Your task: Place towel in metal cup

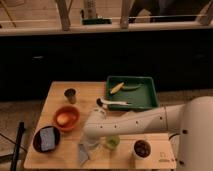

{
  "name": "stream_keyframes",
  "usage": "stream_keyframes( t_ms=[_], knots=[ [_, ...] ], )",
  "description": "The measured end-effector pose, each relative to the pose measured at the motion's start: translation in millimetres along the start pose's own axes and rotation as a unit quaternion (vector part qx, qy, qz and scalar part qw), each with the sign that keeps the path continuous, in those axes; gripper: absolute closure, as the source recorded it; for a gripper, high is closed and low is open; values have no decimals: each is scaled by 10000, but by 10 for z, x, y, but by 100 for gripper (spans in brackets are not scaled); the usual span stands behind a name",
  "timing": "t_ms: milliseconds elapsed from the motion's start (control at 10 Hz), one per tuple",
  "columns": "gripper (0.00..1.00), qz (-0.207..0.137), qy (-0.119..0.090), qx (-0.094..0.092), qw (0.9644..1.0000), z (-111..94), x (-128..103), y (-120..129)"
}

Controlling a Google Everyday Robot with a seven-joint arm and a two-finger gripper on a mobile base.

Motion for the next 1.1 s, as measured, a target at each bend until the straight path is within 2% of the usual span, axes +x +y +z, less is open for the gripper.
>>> stream_keyframes(
  t_ms=[300,400,700,1100],
  knots=[
    [95,-11,27,5,10000,-42,22,5],
    [99,0,26,-7,10000,-46,26,14],
    [100,-58,21,-33,10000,-73,61,-10],
    [100,-350,0,56,9994,-218,143,-330]
  ],
)
